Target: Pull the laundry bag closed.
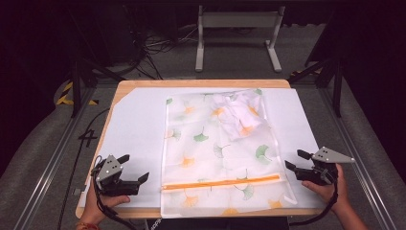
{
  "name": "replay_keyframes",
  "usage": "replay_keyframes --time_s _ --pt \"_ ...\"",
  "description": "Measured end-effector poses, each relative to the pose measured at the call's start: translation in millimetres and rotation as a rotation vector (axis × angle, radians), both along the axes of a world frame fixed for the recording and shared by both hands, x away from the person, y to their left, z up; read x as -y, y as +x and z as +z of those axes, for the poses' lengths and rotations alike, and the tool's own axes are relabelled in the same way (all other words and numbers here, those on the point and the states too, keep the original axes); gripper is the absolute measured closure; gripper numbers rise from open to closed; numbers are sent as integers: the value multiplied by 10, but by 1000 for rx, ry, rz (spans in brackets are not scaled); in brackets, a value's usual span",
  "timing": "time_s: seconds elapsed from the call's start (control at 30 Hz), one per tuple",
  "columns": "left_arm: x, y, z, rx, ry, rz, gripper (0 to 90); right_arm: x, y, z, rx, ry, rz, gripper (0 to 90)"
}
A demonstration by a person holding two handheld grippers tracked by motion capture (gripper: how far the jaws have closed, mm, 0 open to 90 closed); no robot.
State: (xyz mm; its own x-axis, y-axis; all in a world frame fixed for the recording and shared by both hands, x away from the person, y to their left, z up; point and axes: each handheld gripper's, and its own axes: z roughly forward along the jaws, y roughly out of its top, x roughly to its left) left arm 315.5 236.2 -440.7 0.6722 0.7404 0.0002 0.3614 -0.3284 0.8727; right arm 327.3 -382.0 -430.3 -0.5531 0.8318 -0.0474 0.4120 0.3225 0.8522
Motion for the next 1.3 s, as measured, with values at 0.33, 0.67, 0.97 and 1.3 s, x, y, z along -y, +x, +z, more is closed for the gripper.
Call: replay_keyframes --time_s 0.33,0.67,0.97,1.3 --pt "-22 -77 -5 -22 -3 -63 296 -138 -6 69 -14 14 54 420" --pt "64 -303 49 -1 48 -139 637 -553 68 294 10 10 208 456" --pt "174 -428 55 -5 39 -237 806 -1239 160 414 28 -63 386 462" --pt "455 -488 -67 -55 115 -328 895 -2169 289 457 35 -143 621 615"
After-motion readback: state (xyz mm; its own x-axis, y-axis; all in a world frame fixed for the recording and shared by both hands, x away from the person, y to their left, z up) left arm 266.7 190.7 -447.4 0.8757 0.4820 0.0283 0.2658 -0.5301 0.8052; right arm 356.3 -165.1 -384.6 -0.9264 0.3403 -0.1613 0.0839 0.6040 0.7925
